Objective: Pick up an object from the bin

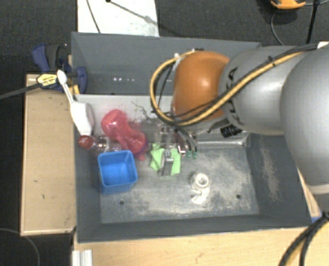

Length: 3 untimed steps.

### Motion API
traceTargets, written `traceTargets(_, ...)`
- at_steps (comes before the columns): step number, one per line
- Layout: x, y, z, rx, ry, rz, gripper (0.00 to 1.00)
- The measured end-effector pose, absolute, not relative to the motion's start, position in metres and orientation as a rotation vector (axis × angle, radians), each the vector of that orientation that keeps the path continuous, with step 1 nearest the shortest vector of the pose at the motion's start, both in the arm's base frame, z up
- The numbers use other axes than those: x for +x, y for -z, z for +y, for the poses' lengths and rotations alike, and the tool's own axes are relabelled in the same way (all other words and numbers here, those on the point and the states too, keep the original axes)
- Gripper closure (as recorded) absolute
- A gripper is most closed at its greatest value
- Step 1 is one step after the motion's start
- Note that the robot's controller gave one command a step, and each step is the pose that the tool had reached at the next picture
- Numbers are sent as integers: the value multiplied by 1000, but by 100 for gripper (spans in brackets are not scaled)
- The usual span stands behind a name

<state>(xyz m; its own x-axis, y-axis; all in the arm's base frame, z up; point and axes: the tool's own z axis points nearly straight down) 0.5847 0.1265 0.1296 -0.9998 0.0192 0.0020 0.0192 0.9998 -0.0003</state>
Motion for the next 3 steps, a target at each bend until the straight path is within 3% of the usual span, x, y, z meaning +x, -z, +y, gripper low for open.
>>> traceTargets(1,589,-131,106,-115,2,-3143,0)
traceTargets(2,589,-68,102,-338,0,-3123,0)
traceTargets(3,590,-71,96,-96,1,-3143,100)
